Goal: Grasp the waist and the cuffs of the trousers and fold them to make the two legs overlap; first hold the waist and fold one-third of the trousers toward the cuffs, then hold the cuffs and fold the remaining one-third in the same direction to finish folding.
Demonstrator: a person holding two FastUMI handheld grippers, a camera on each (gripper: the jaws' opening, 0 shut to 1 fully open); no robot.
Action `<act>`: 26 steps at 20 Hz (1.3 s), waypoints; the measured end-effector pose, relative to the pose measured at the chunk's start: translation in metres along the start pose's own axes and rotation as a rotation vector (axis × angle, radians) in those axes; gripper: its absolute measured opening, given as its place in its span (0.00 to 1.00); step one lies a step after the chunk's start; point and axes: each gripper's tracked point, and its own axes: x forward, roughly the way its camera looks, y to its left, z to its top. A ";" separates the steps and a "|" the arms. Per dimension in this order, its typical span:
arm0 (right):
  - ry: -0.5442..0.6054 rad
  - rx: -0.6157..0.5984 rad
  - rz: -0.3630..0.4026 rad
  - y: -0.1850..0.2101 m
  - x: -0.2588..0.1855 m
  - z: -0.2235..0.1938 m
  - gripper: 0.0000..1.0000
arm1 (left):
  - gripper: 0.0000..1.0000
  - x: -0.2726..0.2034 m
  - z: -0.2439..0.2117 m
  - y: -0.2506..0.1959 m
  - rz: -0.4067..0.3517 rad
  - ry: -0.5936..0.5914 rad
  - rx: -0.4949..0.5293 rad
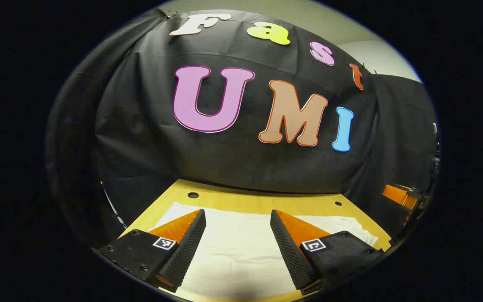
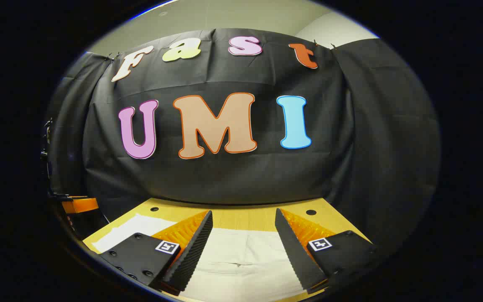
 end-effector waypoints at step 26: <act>0.028 -0.035 -0.023 -0.007 -0.011 -0.015 0.95 | 0.93 0.010 -0.053 -0.013 -0.121 0.116 0.088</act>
